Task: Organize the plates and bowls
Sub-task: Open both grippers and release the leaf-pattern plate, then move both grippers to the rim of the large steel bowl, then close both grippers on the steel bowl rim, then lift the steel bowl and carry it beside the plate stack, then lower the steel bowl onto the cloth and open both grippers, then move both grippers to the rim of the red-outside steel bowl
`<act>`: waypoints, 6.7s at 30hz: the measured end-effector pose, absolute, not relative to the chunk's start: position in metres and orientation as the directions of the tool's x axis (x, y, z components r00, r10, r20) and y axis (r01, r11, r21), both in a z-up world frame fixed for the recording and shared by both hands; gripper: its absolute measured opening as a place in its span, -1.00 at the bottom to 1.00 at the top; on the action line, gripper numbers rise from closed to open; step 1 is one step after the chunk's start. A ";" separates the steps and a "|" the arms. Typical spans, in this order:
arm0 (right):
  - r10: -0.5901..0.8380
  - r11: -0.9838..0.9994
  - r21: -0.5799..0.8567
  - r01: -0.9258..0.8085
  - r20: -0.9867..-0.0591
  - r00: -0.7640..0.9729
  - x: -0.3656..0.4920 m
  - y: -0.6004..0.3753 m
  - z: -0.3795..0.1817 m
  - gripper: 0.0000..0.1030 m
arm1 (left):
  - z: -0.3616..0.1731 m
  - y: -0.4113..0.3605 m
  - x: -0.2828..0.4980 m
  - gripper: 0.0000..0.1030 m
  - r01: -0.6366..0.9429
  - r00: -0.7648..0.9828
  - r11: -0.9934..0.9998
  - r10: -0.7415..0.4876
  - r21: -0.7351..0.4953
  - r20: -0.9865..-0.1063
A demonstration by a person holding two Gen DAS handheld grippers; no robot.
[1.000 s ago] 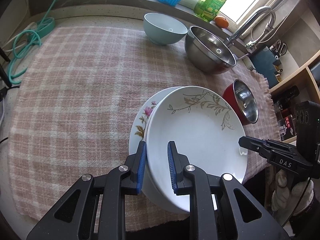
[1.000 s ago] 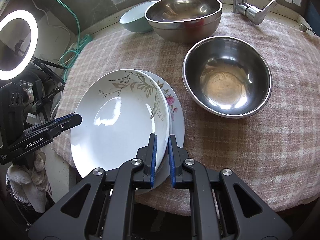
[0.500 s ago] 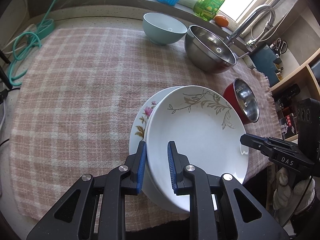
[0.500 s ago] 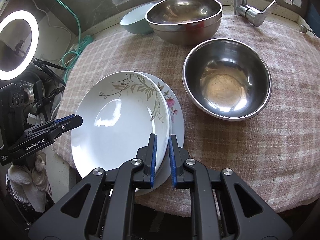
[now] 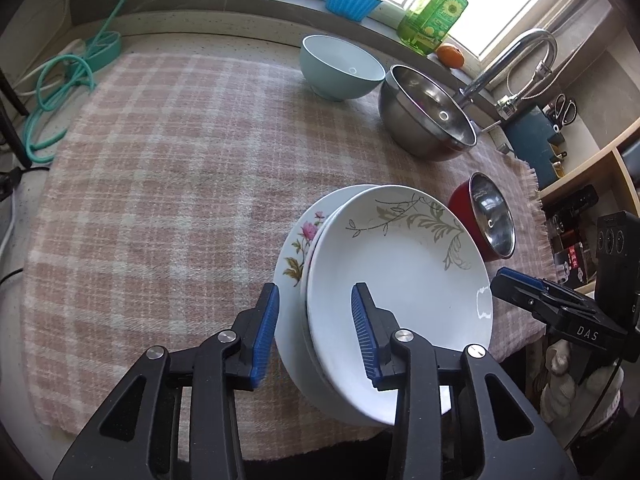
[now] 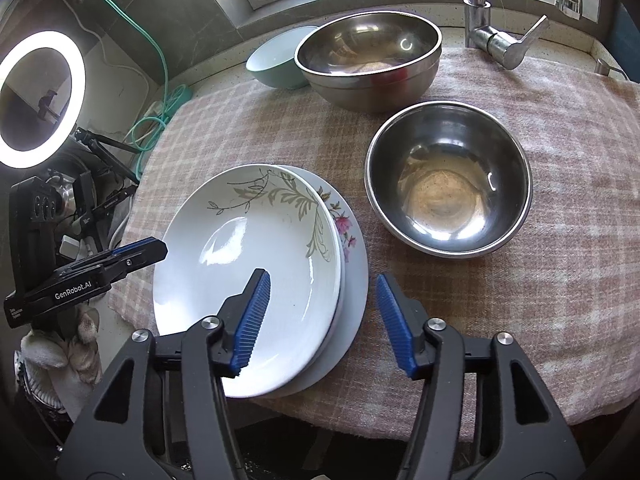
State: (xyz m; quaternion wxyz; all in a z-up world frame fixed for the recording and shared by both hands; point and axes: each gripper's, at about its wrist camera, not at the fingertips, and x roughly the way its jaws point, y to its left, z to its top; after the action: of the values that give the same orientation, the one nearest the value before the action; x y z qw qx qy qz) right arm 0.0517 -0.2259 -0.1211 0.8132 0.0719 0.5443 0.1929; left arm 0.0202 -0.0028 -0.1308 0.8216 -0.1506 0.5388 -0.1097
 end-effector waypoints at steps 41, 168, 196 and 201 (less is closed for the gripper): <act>0.479 0.873 0.457 -0.169 -0.742 0.469 0.196 -0.322 -0.063 0.36 | -0.083 -0.065 0.148 -0.07 0.004 0.489 0.875 -0.424 -0.484 -0.763; 0.540 0.758 0.426 -0.493 -0.834 0.110 0.092 -0.006 -0.130 -0.60 | -0.124 0.146 0.002 -0.47 -0.319 0.495 0.875 -0.173 -0.363 -0.852; 0.537 0.818 0.332 -0.470 -0.735 0.414 0.072 -0.130 -0.043 0.60 | -0.051 0.076 -0.013 0.21 -0.169 0.624 0.942 -0.124 -0.288 -0.772; 0.498 0.863 0.355 -0.360 -0.724 0.477 0.075 -0.190 -0.039 0.60 | -0.048 0.057 -0.009 0.21 -0.136 0.623 0.943 -0.158 -0.305 -0.766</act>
State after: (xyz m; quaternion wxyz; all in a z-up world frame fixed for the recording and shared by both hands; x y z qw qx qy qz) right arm 0.0748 -0.1901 -0.0393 0.8560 0.0771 0.4456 0.2505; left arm -0.0088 0.0574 -0.0477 0.8847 -0.1694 0.4343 -0.0064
